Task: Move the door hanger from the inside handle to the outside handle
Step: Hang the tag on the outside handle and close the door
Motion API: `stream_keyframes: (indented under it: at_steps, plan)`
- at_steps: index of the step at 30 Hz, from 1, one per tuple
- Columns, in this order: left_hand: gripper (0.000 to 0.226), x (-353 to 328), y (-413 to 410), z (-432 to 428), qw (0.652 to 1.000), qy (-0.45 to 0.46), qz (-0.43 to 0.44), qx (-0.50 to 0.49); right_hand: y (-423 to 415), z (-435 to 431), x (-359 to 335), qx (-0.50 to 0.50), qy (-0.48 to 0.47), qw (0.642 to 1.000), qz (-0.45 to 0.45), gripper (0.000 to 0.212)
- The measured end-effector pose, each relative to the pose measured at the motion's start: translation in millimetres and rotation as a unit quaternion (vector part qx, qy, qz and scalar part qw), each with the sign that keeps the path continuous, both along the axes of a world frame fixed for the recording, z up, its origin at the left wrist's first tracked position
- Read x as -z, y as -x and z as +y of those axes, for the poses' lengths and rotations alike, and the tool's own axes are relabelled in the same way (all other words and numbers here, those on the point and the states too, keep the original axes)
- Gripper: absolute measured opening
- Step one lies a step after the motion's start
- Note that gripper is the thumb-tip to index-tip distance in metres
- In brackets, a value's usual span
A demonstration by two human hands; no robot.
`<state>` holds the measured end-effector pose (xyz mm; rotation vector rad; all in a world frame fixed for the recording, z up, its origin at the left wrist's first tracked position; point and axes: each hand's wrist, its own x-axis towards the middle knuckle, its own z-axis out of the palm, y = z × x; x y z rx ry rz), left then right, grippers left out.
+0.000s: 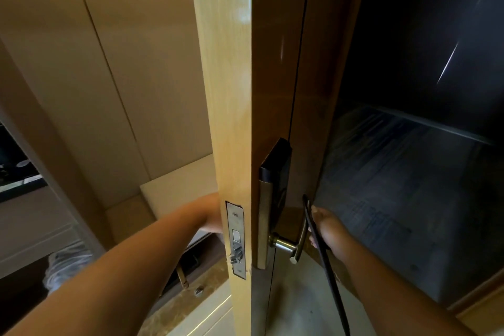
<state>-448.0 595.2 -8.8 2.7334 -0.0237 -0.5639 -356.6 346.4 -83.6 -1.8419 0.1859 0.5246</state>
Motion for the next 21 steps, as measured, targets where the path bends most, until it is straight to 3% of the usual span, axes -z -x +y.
stream_keyframes:
  at_steps: [7,13,18,21]
  plan:
    - [0.023,23.8,-7.2,-7.2,0.999,0.026,-0.037,-0.004,5.2,-18.1,-7.1,-0.006,0.012,0.999,0.048,0.031]
    - [0.053,31.2,-9.2,-26.7,0.999,0.02,-0.037,-0.024,17.4,-38.0,-7.9,-0.006,0.001,0.999,0.045,0.034]
    - [0.07,27.9,-4.9,-49.3,0.995,0.053,-0.08,-0.035,38.2,-63.3,9.4,0.037,-0.034,0.996,-0.068,0.03]
    - [0.095,26.1,-1.4,-65.6,0.99,0.075,-0.113,-0.038,48.4,-76.1,9.5,0.055,-0.059,0.992,-0.092,0.032]
